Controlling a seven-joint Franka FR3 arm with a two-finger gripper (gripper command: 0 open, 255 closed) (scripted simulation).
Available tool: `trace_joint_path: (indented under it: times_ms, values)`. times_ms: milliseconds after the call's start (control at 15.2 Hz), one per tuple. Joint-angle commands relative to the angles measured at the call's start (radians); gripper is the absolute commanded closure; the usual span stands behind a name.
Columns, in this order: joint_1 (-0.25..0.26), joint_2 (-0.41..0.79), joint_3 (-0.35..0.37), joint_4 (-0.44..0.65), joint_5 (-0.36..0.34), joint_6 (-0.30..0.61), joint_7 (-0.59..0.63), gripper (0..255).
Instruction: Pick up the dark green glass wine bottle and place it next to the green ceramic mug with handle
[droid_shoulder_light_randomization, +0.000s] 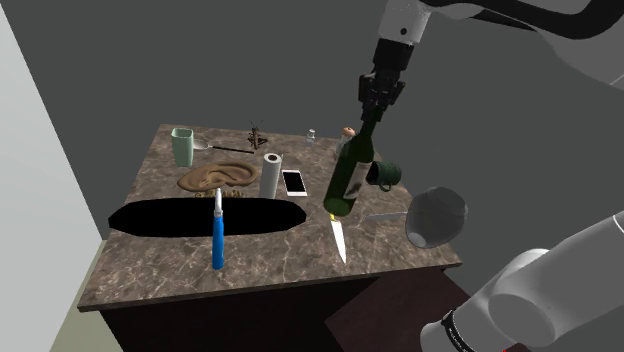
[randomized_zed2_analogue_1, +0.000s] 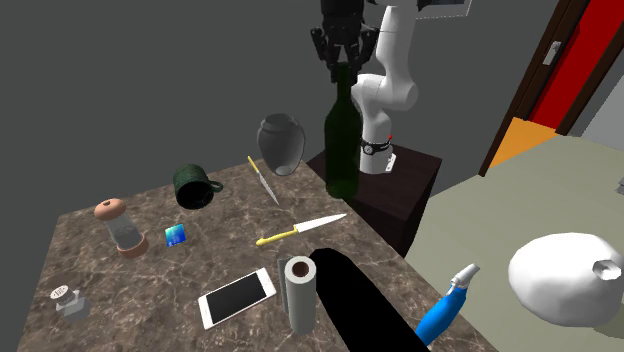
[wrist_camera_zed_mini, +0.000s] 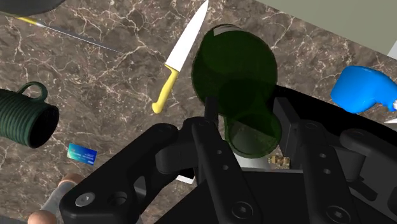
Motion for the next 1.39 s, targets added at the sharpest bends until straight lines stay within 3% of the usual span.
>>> trace_joint_path:
  times_ms: [0, 726, 1320]
  values:
    - [-0.022, 0.006, -0.032, 0.003, -0.011, -0.002, -0.056, 255]
    - [-0.136, 0.099, -0.181, 0.112, -0.06, -0.029, -0.322, 255]
    - [-0.248, 0.289, -0.29, 0.349, -0.067, -0.082, -0.543, 255]
